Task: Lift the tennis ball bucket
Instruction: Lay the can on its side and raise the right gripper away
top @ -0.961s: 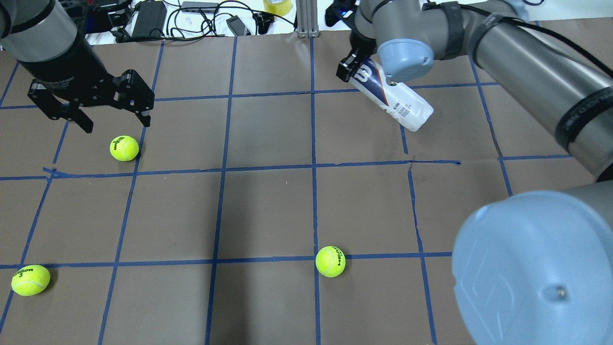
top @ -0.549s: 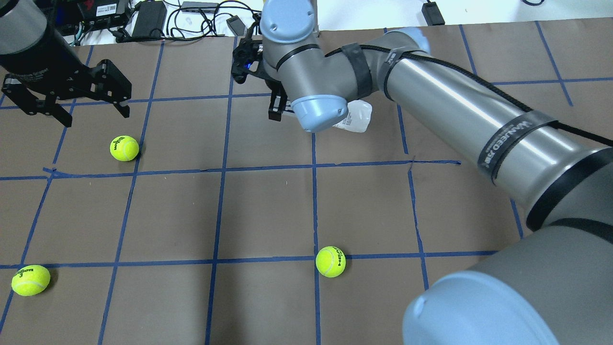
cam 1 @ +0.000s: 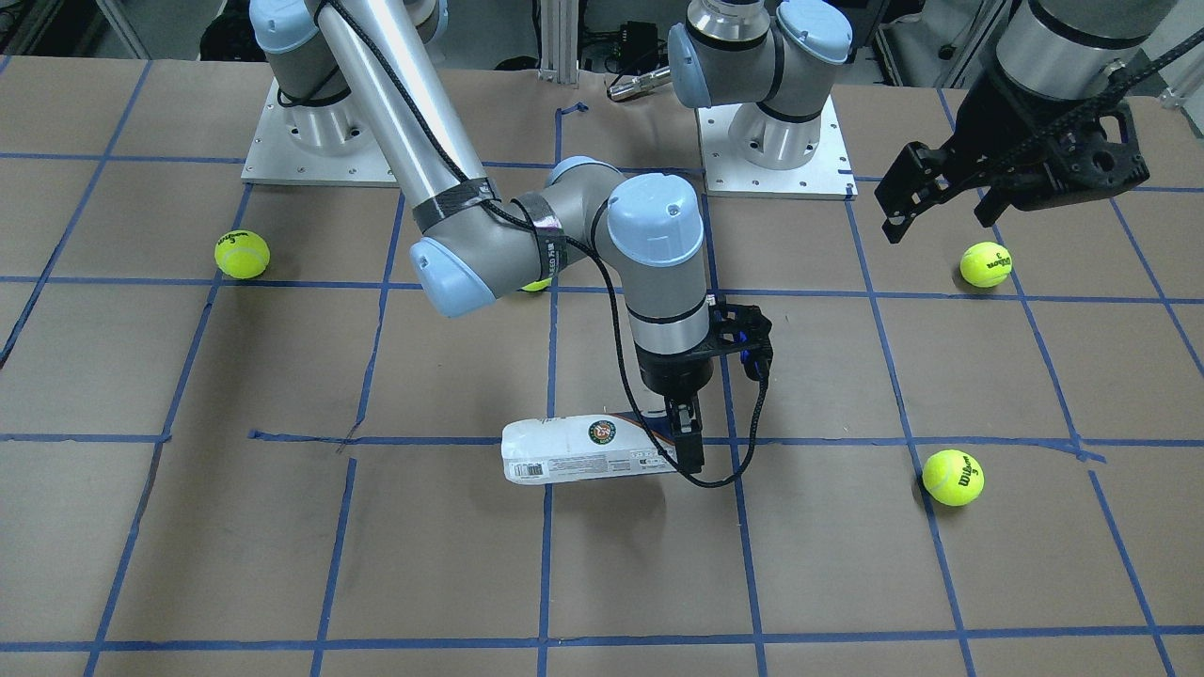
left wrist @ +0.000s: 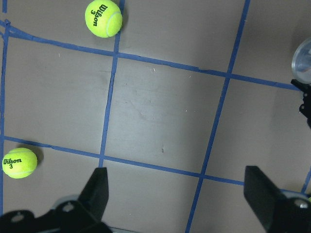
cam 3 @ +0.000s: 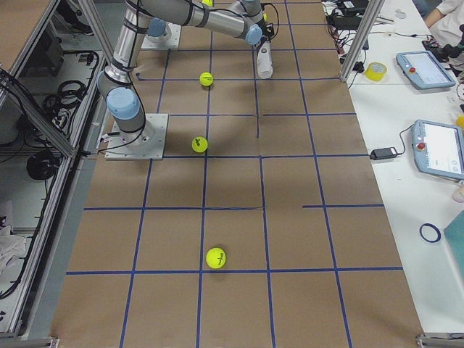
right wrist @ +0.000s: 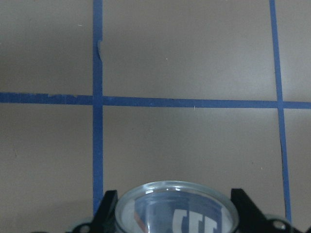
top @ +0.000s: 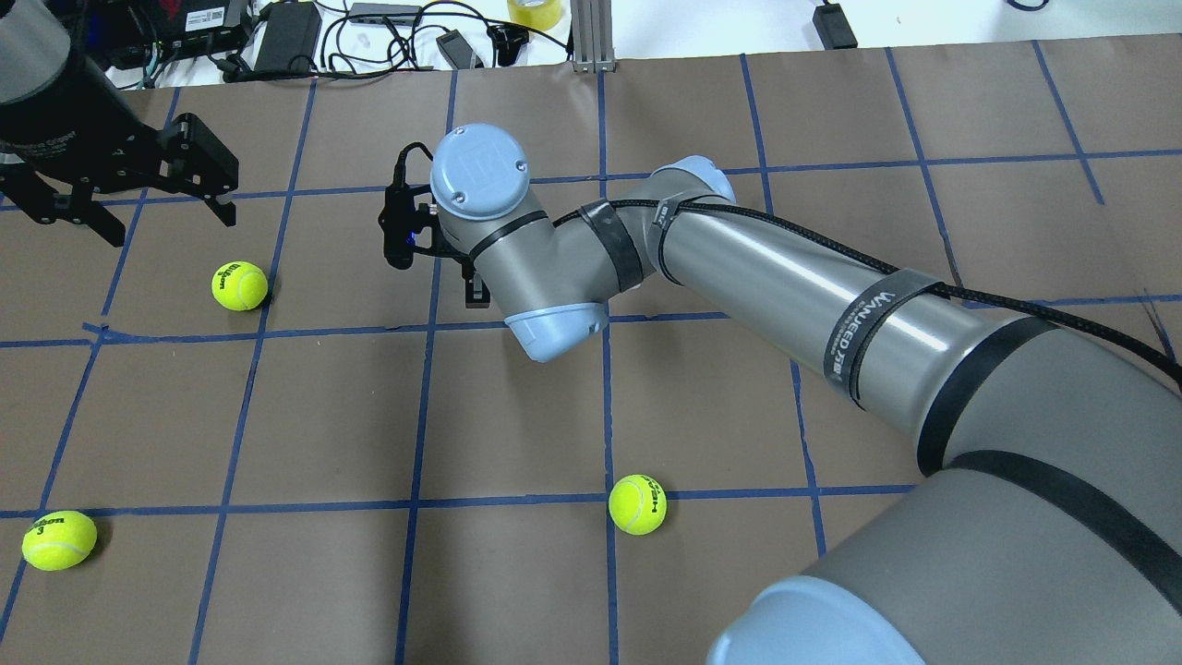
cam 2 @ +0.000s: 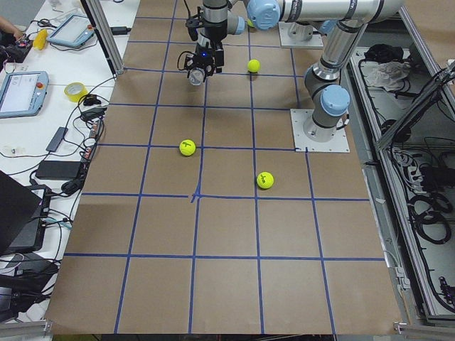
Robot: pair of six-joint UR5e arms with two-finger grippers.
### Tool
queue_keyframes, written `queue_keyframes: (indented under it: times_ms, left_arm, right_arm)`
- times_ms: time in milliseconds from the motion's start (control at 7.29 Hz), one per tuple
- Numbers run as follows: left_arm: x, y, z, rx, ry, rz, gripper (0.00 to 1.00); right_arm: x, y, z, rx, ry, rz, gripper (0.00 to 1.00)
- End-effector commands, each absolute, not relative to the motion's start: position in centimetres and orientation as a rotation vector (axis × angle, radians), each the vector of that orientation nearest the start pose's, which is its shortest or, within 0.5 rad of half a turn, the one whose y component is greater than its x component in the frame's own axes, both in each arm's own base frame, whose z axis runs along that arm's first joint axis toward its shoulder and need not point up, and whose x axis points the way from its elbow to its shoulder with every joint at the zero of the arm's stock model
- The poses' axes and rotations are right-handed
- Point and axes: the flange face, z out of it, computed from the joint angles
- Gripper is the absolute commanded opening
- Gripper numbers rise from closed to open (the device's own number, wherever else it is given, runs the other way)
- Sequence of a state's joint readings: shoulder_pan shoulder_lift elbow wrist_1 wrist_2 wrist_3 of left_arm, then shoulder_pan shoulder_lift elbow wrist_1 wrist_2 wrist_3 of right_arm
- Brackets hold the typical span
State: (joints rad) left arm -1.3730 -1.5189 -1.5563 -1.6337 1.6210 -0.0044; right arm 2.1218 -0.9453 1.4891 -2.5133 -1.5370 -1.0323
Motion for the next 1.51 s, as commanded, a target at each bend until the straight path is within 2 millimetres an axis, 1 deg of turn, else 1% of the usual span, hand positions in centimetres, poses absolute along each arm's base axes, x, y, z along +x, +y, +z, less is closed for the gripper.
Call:
queue_keyframes:
  times_ms: [0, 137, 275, 412, 549, 686, 824, 961, 1098, 1235, 1373]
  left_arm:
    - [-3.4, -48.5, 51.3, -0.312, 3.075, 0.005, 1.0]
    - [-3.4, -48.5, 51.3, -0.312, 3.075, 0.005, 1.0]
    - [-3.3, -48.5, 51.4, -0.315, 3.078, 0.007, 1.0]
    - [-3.2, -48.5, 51.5, -0.32, 3.084, 0.009, 1.0]
    - [-3.1, -48.5, 51.6, -0.32, 3.081, 0.014, 1.0]
    - [-2.9, -48.9, 50.7, -0.318, 3.087, 0.028, 1.0]
    - [-2.7, -50.0, 49.8, -0.292, 3.104, -0.007, 1.0]
    - [-3.2, -51.1, 48.0, -0.267, 3.177, 0.005, 1.0]
    - [-3.4, -53.0, 46.2, -0.274, 3.236, -0.019, 1.0]
    - [-3.4, -55.1, 43.4, -0.285, 3.271, -0.056, 1.0]
    - [-3.6, -57.2, 39.5, -0.282, 3.321, -0.157, 1.0]
  right_arm:
    - [48.8, -53.7, 24.4, -2.114, 2.303, -0.608, 0.87]
    - [48.7, -53.6, 24.6, -2.082, 2.341, -0.585, 1.0]
    - [48.6, -53.9, 25.9, -2.077, 2.342, -0.585, 1.0]
    - [45.8, -55.9, 28.7, -2.019, 2.386, -0.643, 1.0]
    - [40.4, -58.5, 31.9, -1.886, 2.427, -0.628, 1.0]
    - [34.8, -59.9, 36.1, -1.744, 2.47, -0.621, 1.0]
    - [28.8, -60.4, 39.8, -1.603, 2.571, -0.566, 1.0]
    - [23.5, -60.9, 41.7, -1.477, 2.674, -0.533, 1.0]
    - [19.1, -60.8, 43.5, -1.378, 2.736, -0.499, 1.0]
    - [16.3, -59.8, 46.0, -1.289, 2.784, -0.502, 1.0]
    - [15.7, -58.5, 47.1, -1.126, 2.839, -0.467, 1.0]
